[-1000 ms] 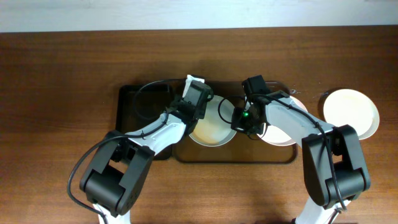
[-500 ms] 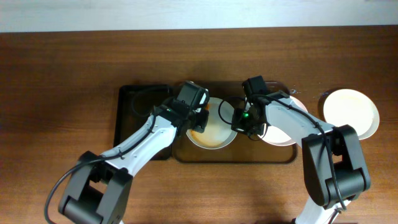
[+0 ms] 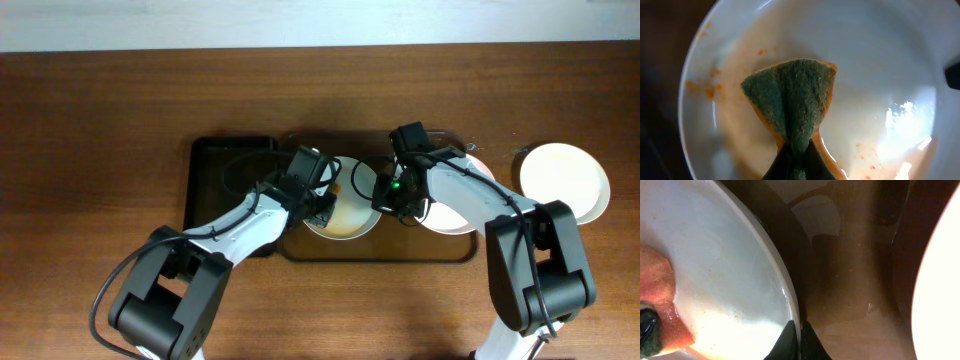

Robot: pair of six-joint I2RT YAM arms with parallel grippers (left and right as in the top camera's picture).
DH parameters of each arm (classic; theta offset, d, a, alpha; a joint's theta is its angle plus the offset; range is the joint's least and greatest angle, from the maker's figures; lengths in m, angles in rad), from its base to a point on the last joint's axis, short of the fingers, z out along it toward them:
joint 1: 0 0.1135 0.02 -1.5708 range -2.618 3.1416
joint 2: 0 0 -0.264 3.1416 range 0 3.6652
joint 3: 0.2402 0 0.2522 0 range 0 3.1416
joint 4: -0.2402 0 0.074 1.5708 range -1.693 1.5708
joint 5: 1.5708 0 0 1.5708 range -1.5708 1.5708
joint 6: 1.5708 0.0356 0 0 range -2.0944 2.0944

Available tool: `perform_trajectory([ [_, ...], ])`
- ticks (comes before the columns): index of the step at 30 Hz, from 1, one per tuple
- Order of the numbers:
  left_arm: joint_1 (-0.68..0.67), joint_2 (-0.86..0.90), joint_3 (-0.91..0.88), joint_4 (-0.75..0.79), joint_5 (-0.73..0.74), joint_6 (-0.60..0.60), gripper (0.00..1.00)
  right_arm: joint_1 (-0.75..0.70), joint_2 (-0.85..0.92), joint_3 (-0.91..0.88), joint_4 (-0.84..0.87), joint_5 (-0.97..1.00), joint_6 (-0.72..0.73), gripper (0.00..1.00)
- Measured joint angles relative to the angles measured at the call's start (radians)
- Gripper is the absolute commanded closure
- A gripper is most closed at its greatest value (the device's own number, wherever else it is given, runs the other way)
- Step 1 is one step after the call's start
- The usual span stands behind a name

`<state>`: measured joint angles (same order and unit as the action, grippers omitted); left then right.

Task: Clean dirty plates on tray and stack at the side
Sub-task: 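Scrub the plate surface with the sponge in left gripper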

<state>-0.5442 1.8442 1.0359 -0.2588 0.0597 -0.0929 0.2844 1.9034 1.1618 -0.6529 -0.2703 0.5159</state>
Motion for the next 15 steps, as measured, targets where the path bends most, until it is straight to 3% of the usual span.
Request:
perform_trajectory([
  [5, 0.000, 0.000, -0.014, 0.119, -0.169, 0.001, 1.00, 0.000, 0.000, 0.000, 0.000, 0.000, 0.000, 0.96],
  [13, 0.000, 0.000, -0.019, 0.230, -0.285, 0.004, 1.00, 0.000, 0.000, 0.000, 0.000, 0.000, -0.001, 0.96],
  [15, 0.000, 0.000, -0.021, 0.324, -0.410, 0.004, 1.00, 0.000, 0.000, 0.000, -0.001, 0.000, 0.000, 0.96],
])
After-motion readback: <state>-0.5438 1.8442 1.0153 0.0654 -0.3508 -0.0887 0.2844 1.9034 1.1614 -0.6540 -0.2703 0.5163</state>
